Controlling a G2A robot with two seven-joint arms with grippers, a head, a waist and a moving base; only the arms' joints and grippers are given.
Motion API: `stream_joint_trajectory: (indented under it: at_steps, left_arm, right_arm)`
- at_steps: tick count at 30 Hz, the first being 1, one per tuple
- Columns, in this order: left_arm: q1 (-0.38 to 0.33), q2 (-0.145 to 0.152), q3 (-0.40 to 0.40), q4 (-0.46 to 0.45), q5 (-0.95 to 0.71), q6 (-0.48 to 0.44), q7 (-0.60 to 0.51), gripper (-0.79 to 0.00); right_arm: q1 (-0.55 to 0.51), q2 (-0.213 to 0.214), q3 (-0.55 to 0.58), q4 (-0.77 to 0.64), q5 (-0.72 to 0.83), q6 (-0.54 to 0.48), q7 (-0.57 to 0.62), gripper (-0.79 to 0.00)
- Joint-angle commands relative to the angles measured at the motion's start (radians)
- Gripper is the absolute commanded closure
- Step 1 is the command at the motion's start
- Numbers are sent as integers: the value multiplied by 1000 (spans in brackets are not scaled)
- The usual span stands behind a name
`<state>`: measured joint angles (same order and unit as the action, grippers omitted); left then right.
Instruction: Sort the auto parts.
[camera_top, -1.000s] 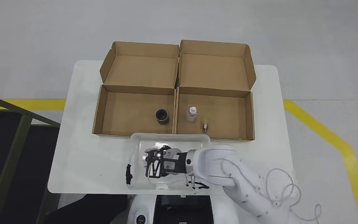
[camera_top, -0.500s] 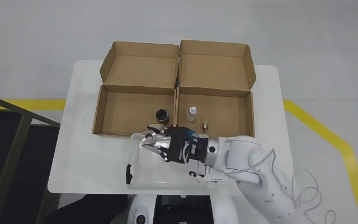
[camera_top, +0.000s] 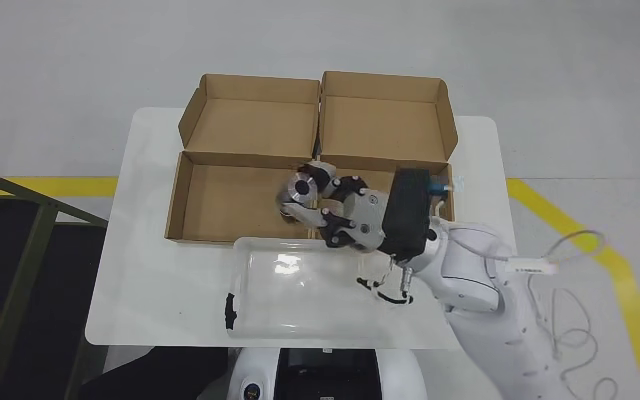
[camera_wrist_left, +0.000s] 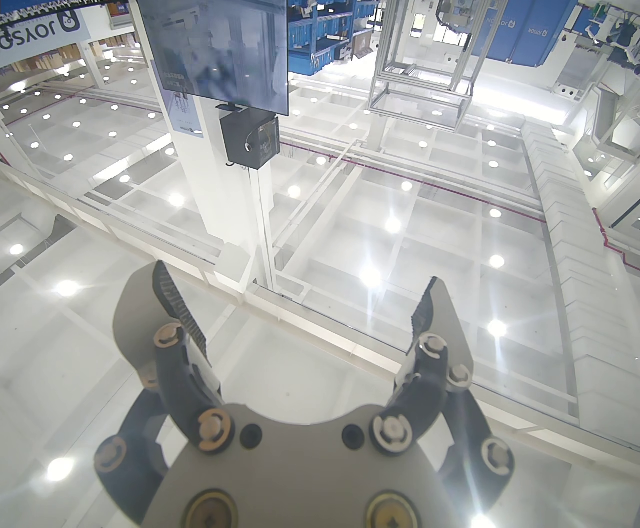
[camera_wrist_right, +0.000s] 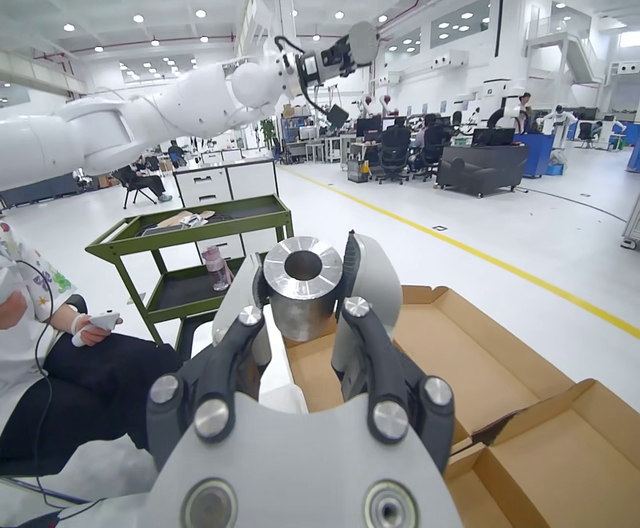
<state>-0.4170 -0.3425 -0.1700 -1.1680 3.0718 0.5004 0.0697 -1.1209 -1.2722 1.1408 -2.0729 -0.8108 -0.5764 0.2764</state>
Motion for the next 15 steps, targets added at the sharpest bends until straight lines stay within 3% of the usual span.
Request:
stream_joint_trajectory:
  at_steps: [1, 15]
  left_arm:
    - [0, 0, 0, 0, 0, 0, 0, -785]
    - [0, 0, 0, 0, 0, 0, 0, -785]
  right_arm:
    - [0, 1, 10, 2, 15, -3, -6, 0]
    - [2, 8, 40, 22, 23, -5, -3, 0]
